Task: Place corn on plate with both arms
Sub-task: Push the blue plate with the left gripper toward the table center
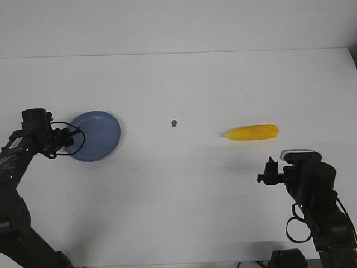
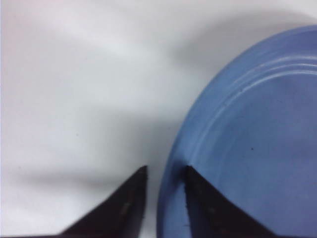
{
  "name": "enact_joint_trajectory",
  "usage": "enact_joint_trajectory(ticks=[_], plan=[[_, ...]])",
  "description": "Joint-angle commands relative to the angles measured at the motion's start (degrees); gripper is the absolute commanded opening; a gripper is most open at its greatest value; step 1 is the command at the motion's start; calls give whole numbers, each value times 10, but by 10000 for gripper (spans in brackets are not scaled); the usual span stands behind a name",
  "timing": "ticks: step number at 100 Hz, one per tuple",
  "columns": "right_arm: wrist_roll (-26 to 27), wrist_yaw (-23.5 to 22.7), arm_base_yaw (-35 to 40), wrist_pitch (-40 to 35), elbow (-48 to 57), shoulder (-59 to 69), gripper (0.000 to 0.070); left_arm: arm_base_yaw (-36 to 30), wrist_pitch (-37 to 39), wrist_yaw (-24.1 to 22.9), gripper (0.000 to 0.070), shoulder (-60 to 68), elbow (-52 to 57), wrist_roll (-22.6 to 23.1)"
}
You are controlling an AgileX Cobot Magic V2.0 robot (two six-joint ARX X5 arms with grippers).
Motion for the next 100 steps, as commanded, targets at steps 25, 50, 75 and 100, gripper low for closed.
enact_joint_trajectory(ticks=[25, 50, 75, 100], plan=[[4, 0, 0, 6, 10, 1, 427, 9, 7, 100, 4, 10, 11, -14], [4, 0, 0, 6, 10, 1, 427, 1, -5, 202, 4, -47, 11, -34], [4, 0, 0, 6, 10, 1, 427, -72, -23, 220, 4, -111, 7, -45], [4, 0, 0, 6, 10, 1, 427, -187, -10, 219, 4, -110, -13, -56]])
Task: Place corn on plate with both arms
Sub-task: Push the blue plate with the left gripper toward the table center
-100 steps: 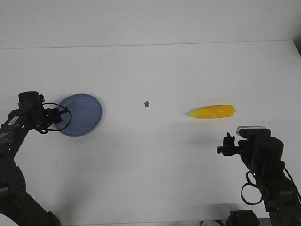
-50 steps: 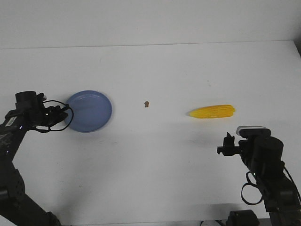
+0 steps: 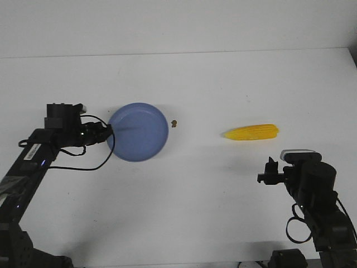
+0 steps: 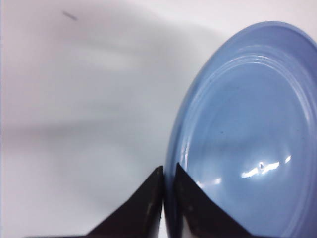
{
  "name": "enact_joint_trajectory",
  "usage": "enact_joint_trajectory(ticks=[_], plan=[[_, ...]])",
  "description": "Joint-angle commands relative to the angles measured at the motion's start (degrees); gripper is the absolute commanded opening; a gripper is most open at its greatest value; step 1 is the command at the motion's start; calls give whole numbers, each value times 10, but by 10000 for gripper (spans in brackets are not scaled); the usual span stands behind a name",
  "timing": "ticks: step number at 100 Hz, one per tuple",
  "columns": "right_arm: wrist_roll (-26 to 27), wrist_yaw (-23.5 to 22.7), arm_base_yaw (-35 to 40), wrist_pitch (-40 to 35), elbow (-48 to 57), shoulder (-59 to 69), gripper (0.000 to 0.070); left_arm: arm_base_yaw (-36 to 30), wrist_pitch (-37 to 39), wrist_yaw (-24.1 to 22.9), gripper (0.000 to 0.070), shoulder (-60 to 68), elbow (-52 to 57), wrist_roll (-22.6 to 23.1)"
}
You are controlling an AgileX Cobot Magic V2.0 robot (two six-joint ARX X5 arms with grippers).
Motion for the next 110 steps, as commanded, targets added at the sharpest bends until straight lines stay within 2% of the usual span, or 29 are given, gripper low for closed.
enact_joint_trajectory(ticks=[1, 23, 36, 84, 110], plan=[[4, 0, 0, 6, 10, 1, 427, -24, 6, 5, 4, 9, -2, -8], [4, 0, 0, 6, 10, 1, 427, -104, 43, 2, 4, 11, -31, -27], [4, 0, 0, 6, 10, 1, 427, -132, 55, -25, 4, 19, -44, -26], [4, 0, 0, 6, 10, 1, 427, -160, 60, -26, 4, 100, -44, -30], [4, 0, 0, 6, 10, 1, 427, -165, 61, -43, 15, 102, -44, -26]])
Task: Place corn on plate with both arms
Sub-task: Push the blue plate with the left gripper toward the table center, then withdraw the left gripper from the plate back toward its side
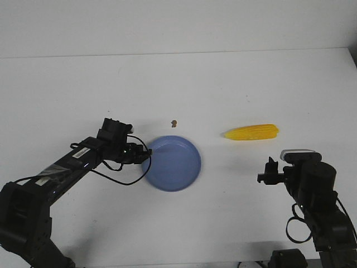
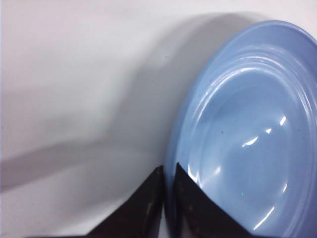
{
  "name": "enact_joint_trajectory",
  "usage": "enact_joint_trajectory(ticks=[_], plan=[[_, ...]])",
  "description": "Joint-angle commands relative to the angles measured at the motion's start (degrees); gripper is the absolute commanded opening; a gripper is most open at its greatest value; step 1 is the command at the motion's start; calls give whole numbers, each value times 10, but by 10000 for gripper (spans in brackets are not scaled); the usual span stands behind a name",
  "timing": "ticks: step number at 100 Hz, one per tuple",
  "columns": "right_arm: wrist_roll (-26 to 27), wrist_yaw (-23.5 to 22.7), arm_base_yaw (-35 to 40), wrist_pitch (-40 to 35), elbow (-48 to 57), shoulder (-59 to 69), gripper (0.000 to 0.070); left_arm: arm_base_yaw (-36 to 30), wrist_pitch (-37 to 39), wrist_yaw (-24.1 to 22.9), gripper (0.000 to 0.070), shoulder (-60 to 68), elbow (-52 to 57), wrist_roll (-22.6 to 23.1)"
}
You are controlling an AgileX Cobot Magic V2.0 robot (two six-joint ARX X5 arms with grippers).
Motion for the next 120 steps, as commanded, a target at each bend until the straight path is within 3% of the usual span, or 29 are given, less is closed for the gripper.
enact_joint_trajectory(ticks=[1, 23, 37, 54, 62, 69, 93, 120], plan=[[4, 0, 0, 6, 10, 1, 427, -2, 0, 1, 15, 11, 7, 1], [4, 0, 0, 6, 10, 1, 427, -2, -4, -12, 40, 11, 7, 2], [4, 0, 0, 6, 10, 1, 427, -2, -11, -19, 224, 11, 7, 2], [6, 0, 0, 6, 10, 1, 427, -2, -14, -23, 289, 11, 7, 2], [6, 0, 0, 6, 10, 1, 427, -2, -14, -23, 437, 10, 7, 2], [6, 0, 0, 6, 10, 1, 427, -1, -12, -23, 502, 9, 7, 2], [6, 0, 0, 6, 10, 1, 427, 16, -8, -42, 503, -31, 7, 33], [6, 0, 0, 6, 10, 1, 427, 61, -33, -139, 503, -128, 7, 126]])
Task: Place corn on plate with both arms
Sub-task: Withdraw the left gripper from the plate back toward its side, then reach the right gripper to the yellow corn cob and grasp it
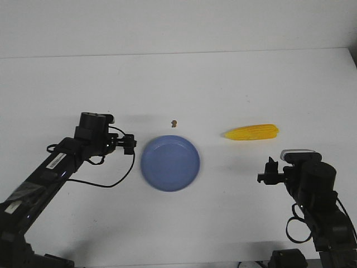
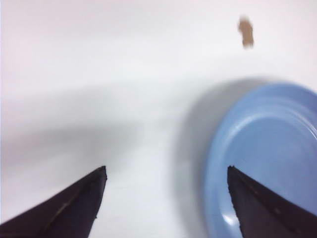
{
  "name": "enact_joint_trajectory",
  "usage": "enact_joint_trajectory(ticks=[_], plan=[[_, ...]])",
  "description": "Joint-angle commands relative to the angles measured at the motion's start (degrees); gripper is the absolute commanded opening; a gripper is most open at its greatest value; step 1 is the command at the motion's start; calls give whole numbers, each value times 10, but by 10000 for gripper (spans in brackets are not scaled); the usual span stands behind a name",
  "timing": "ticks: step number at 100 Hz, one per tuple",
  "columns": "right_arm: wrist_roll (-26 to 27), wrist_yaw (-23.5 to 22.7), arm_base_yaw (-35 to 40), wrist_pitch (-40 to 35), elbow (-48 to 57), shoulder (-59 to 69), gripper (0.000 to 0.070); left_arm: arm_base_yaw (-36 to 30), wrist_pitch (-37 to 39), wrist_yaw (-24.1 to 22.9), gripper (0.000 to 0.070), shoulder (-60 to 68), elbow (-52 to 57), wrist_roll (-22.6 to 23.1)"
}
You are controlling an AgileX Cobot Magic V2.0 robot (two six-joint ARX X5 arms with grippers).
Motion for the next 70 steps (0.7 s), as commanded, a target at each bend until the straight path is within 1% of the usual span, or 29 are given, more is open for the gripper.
enact_joint_trajectory(ticks=[1, 18, 32, 43, 55, 60, 70], plan=[[4, 0, 0, 6, 10, 1, 427, 9, -11, -25, 503, -14, 7, 55], [4, 0, 0, 6, 10, 1, 427, 45, -30, -76, 503, -77, 7, 119], [4, 0, 0, 6, 10, 1, 427, 72, -42, -88, 503, -119, 7, 152], [5, 0, 0, 6, 10, 1, 427, 93, -46, -87, 503, -141, 7, 154], [22, 0, 0, 10, 10, 2, 427, 103, -46, -87, 503, -146, 7, 151], [37, 0, 0, 11, 10, 2, 428, 103, -46, -87, 503, -146, 7, 150], [83, 0, 0, 28, 10, 9, 428, 103, -46, -87, 503, -146, 7, 149]])
